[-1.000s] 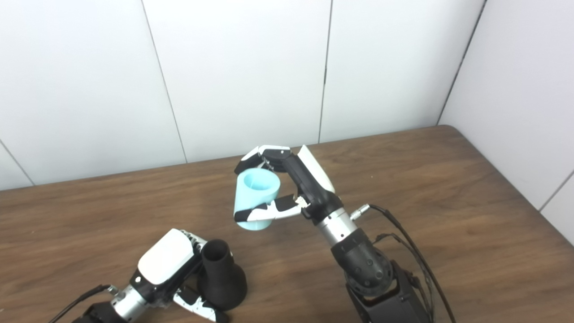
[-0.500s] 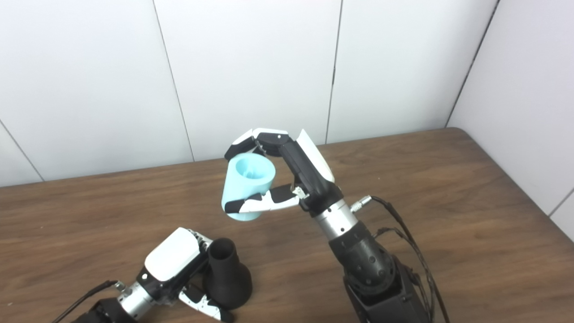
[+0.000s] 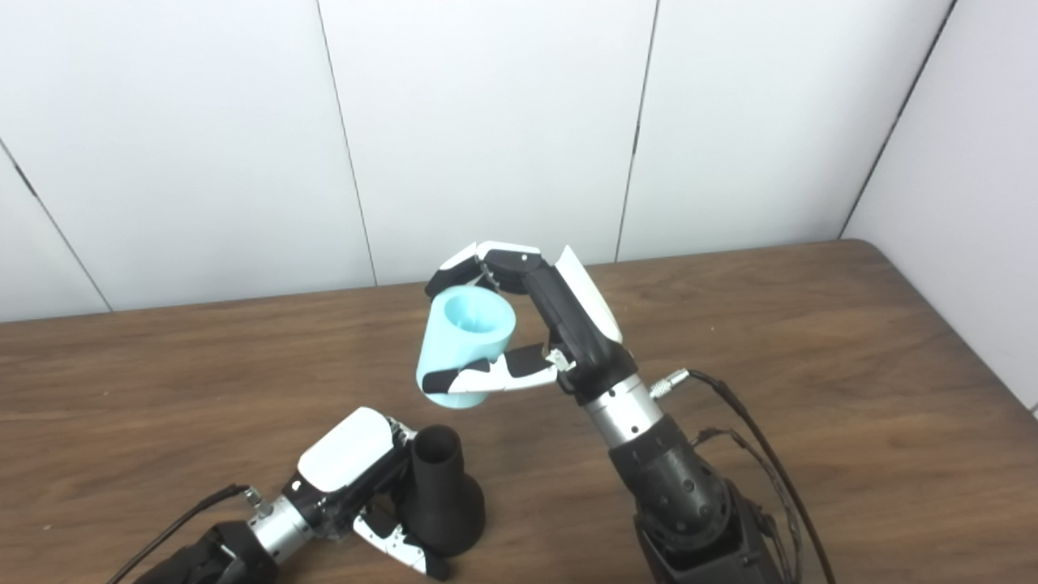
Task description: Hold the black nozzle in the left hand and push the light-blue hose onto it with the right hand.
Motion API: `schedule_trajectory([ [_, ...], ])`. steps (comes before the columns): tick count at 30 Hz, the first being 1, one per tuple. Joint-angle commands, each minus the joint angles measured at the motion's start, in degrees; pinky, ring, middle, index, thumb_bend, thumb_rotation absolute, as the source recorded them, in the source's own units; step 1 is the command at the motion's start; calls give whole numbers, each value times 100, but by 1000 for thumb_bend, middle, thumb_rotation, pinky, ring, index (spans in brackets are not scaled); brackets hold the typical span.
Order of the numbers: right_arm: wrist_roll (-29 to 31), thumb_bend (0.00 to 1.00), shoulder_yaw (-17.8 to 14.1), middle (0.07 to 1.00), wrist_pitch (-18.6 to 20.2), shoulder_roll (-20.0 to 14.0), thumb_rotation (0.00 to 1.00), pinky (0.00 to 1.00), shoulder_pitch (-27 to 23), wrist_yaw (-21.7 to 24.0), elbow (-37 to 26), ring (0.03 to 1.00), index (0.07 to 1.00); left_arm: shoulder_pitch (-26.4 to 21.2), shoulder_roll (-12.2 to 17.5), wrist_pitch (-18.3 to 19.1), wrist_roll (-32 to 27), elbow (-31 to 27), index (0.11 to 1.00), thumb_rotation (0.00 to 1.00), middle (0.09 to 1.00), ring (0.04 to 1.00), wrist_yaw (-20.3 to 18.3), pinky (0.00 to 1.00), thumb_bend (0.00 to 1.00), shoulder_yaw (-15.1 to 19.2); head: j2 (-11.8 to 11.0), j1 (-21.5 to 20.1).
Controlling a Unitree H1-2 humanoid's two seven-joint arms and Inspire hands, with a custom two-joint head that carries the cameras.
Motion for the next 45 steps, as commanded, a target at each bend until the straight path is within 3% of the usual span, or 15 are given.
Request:
schedule_trajectory([
  [1, 87, 511, -19, 515, -350, 58, 0, 312, -281, -4, -266, 397, 517, 1013, -56, 235, 217, 555, 484, 40, 312, 235, -1555, 189, 515, -809, 10, -3],
  [19, 144, 510, 42, 517, -230, 53, 0, 304, -18, 72, -348, 396, 518, 1048, 11, 202, 159, 399, 485, 40, 257, 182, -1560, 138, 516, -804, 138, 26],
  [30, 138, 510, 135, 516, -173, -52, 0, 293, 87, 291, -395, 388, 521, 1039, 16, 188, 155, 428, 484, 40, 273, 194, -1570, 149, 516, -804, 201, 3],
  [45, 347, 509, -20, 521, 191, -135, 0, 251, 48, 571, -690, 380, 514, 1026, 68, 262, 71, 377, 485, 40, 300, 220, -1717, 171, 515, -788, 283, -90],
])
